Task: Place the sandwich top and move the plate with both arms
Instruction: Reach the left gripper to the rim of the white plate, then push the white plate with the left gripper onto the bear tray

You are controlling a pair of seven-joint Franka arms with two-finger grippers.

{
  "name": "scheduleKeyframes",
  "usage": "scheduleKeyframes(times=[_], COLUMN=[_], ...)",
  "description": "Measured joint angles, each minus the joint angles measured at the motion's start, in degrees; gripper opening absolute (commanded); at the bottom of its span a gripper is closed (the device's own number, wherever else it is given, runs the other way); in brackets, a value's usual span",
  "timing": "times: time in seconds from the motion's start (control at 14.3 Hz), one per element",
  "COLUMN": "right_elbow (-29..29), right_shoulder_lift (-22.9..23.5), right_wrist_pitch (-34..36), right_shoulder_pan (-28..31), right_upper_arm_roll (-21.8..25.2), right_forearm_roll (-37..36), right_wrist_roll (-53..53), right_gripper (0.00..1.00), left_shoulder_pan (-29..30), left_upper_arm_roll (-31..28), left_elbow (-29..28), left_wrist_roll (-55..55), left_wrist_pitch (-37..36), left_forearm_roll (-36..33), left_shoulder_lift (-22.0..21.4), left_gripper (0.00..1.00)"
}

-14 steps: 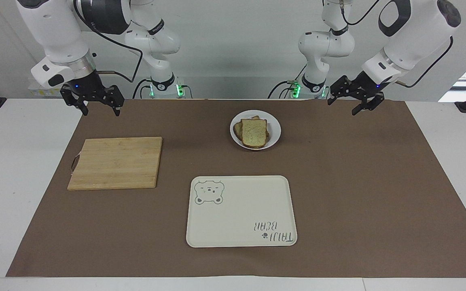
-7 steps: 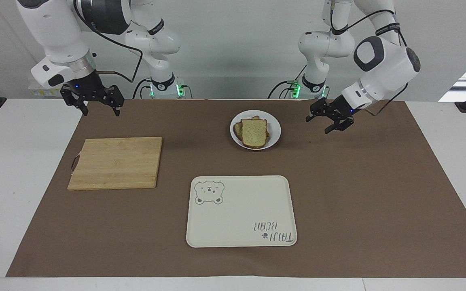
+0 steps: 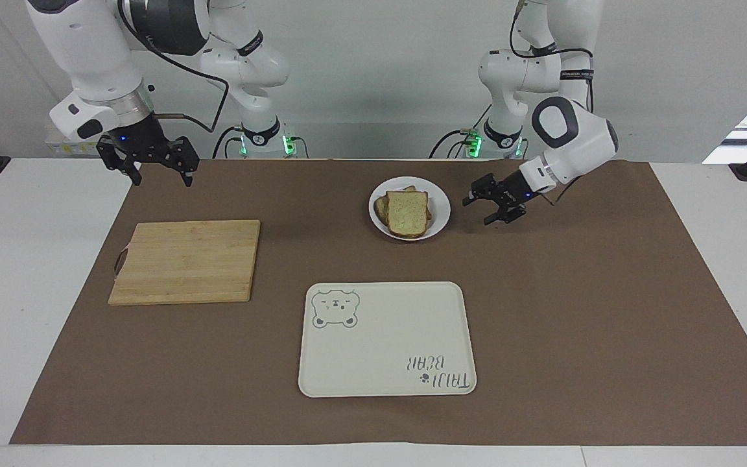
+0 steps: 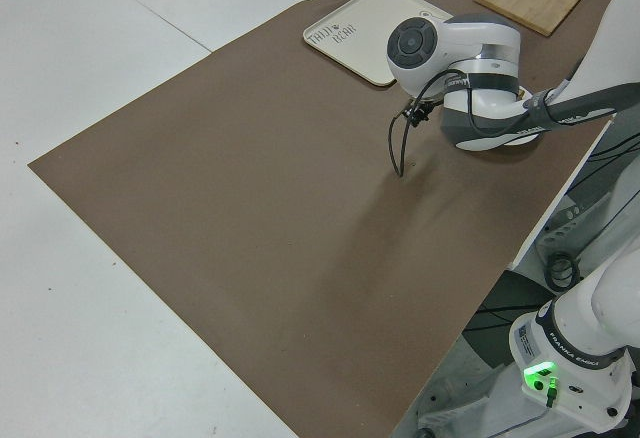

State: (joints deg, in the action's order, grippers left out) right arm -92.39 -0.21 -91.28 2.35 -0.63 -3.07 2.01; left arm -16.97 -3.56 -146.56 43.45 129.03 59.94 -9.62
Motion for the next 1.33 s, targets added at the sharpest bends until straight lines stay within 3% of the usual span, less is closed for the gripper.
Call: scheduleKeyframes(times=[0.14, 0.35, 0.42, 0.49, 0.84, 0.98, 1.33], right_elbow=[0.0, 0.0, 0.0, 0.0, 0.0, 0.0, 0.0], right_shoulder_lift=[0.0, 0.0, 0.0, 0.0, 0.0, 0.0, 0.0], right_wrist_pitch=[0.0, 0.0, 0.0, 0.0, 0.0, 0.0, 0.0], right_shoulder_pan=[0.0, 0.0, 0.0, 0.0, 0.0, 0.0, 0.0], right_upper_arm_roll=[0.0, 0.0, 0.0, 0.0, 0.0, 0.0, 0.0], right_forearm_roll=[0.0, 0.0, 0.0, 0.0, 0.0, 0.0, 0.0], right_wrist_roll=[0.0, 0.0, 0.0, 0.0, 0.0, 0.0, 0.0], right_gripper=[1.0, 1.0, 1.0, 1.0, 1.0, 1.0, 1.0], left_shoulder_pan=[-2.0, -2.4, -2.4, -2.4, -3.8, -5.0, -5.7], left_upper_arm_roll=[0.1, 0.0, 0.0, 0.0, 0.0, 0.1, -0.2], left_elbow=[-2.2, -4.1, -4.4, -4.8, -7.1, -7.2, -7.2], left_wrist_roll=[4.2, 6.7, 6.9, 7.0, 7.2, 7.3, 7.3], left_wrist_pitch=[1.8, 1.9, 1.9, 1.9, 1.4, 1.4, 0.5], left_forearm_roll=[6.4, 8.8, 8.8, 8.8, 11.8, 15.3, 19.8], left_shoulder_lift=[0.3, 0.5, 0.6, 0.6, 2.2, 3.5, 3.7], left_gripper=[0.87, 0.83, 0.75, 0.6, 0.44, 0.01, 0.0])
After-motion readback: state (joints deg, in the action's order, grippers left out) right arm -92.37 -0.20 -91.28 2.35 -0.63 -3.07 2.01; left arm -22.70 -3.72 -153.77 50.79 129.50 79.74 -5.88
